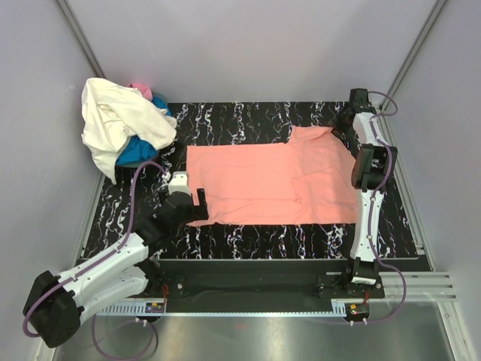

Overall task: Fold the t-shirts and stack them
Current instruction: Fold the tshirt

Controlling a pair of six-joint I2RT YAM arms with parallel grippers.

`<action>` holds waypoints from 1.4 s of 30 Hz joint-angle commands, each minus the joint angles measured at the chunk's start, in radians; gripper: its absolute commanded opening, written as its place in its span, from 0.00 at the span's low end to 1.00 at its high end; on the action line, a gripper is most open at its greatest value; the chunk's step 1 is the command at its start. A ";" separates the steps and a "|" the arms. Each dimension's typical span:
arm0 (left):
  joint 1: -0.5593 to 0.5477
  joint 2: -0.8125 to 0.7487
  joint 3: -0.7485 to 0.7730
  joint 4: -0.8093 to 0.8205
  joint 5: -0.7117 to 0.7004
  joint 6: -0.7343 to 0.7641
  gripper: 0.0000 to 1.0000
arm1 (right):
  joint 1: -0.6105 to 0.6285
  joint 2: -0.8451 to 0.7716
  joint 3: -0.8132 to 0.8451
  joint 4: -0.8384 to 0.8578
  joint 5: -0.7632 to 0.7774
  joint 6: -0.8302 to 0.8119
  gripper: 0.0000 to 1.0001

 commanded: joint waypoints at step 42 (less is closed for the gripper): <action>0.521 1.249 1.126 0.024 0.333 0.076 0.92 | 0.071 -0.520 -0.536 0.367 -0.385 -0.083 0.00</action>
